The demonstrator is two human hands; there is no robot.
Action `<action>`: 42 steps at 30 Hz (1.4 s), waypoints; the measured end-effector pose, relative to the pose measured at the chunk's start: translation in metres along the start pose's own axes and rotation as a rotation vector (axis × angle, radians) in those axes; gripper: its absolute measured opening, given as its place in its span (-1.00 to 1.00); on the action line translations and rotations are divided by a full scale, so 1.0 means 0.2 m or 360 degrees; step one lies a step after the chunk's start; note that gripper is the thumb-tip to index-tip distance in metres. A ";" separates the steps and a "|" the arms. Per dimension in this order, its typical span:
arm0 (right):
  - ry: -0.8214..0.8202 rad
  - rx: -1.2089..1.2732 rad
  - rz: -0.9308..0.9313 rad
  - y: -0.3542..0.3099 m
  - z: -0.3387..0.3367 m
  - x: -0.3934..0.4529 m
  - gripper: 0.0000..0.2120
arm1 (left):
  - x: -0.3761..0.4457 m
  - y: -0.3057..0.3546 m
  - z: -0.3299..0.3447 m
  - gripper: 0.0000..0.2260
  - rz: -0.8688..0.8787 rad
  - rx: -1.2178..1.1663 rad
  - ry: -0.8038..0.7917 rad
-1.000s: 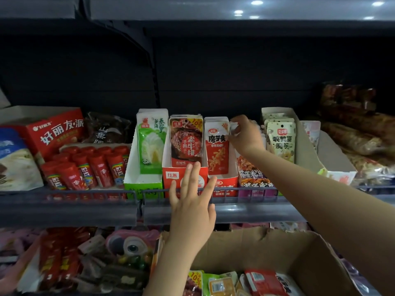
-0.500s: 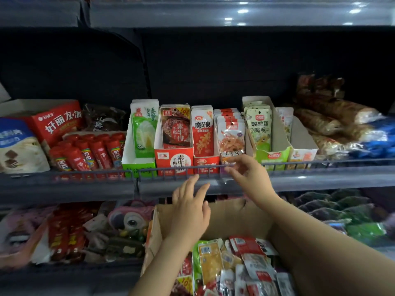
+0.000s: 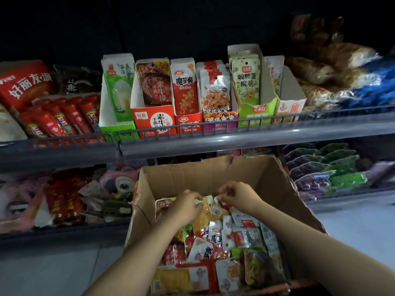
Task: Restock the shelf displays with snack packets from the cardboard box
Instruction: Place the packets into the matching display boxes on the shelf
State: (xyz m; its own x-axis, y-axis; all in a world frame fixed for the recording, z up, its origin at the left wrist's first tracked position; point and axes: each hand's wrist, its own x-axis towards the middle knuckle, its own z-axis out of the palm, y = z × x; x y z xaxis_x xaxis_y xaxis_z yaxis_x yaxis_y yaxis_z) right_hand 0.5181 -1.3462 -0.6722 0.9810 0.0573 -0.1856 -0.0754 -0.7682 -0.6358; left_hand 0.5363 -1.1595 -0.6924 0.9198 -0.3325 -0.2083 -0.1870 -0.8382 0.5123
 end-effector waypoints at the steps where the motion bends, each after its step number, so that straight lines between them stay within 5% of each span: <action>1: -0.0075 -0.0025 0.0036 0.03 0.02 0.01 -0.77 | 0.01 -0.02 0.02 -0.72 -0.0041 0.0038 -0.0062; 8: -0.0532 -0.0043 0.0156 0.17 0.19 0.05 -0.70 | 0.10 -0.15 0.11 -0.58 -0.0252 0.0104 -0.0266; 14: -0.0569 0.0078 0.0244 0.17 0.22 0.08 -0.61 | 0.18 -0.21 0.14 -0.50 -0.0388 -0.0113 -0.0211; 25: -0.0661 0.0355 0.0399 0.17 0.24 0.11 -0.57 | 0.20 -0.12 0.18 -0.80 -0.0682 -0.0698 -0.0011; 35: -0.0401 0.1190 0.0564 0.06 0.13 0.10 -0.68 | 0.06 0.03 -0.04 -0.82 -0.0769 -0.1264 0.0002; 42: -0.0275 0.1695 0.0434 -0.07 0.01 0.00 -0.73 | -0.12 0.14 -0.24 -0.95 -0.0516 -0.1638 0.0142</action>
State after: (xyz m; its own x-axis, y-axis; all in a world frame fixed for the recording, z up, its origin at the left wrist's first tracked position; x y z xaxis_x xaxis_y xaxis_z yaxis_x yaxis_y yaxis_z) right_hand 0.5187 -1.3333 -0.6647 0.8761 0.1217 -0.4665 -0.4814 0.1668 -0.8605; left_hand 0.5256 -1.1535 -0.6335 0.9029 -0.0924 -0.4197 0.4108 -0.1018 0.9060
